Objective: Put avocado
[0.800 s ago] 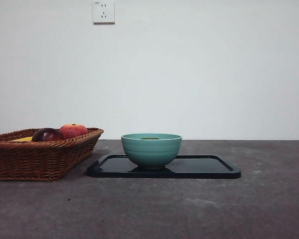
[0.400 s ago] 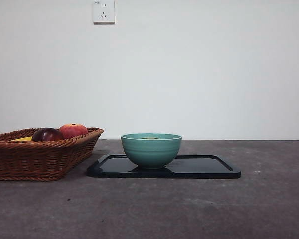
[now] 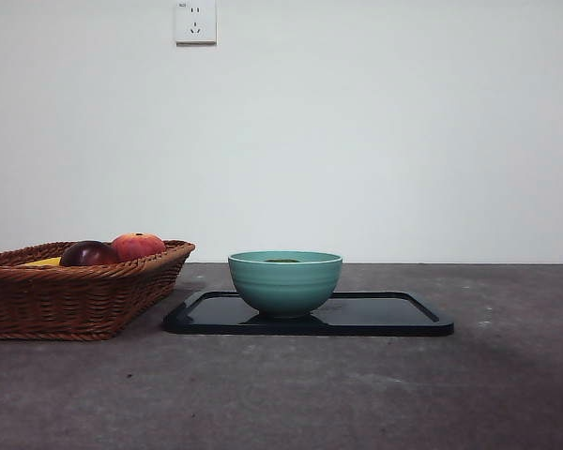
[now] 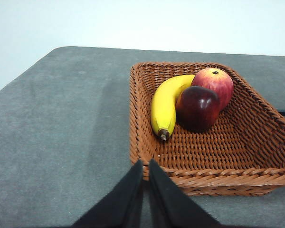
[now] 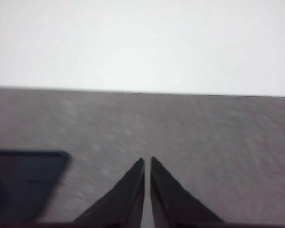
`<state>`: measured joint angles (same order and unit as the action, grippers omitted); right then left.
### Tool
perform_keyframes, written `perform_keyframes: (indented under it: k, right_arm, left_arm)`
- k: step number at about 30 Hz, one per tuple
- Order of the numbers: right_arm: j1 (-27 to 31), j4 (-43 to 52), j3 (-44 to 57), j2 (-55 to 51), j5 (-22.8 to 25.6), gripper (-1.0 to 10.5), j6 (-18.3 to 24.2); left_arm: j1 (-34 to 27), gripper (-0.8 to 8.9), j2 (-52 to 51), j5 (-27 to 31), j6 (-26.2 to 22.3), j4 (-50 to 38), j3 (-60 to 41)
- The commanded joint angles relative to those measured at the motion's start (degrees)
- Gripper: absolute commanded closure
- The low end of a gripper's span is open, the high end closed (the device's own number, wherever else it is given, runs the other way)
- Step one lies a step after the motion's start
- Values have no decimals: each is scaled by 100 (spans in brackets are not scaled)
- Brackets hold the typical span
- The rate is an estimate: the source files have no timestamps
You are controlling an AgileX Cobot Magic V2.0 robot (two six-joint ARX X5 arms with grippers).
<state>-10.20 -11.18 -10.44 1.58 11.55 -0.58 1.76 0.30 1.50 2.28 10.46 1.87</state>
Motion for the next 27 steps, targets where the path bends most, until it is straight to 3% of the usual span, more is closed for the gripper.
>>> perform_keyframes:
  k: [1,10,27]
  right_arm:
    - [310,243,345,-94,-52,930,313]
    - [890,385,949,-114,-855,930,326]
    - [931,136,984,-138,-887,930,358]
  left_arm:
    - [-2,795,-11,-15,-7,26,-125]
    - [-2,795,-11,-15,-7,26,-125]
    - [-2,795,-11,-15,-7,26,-125]
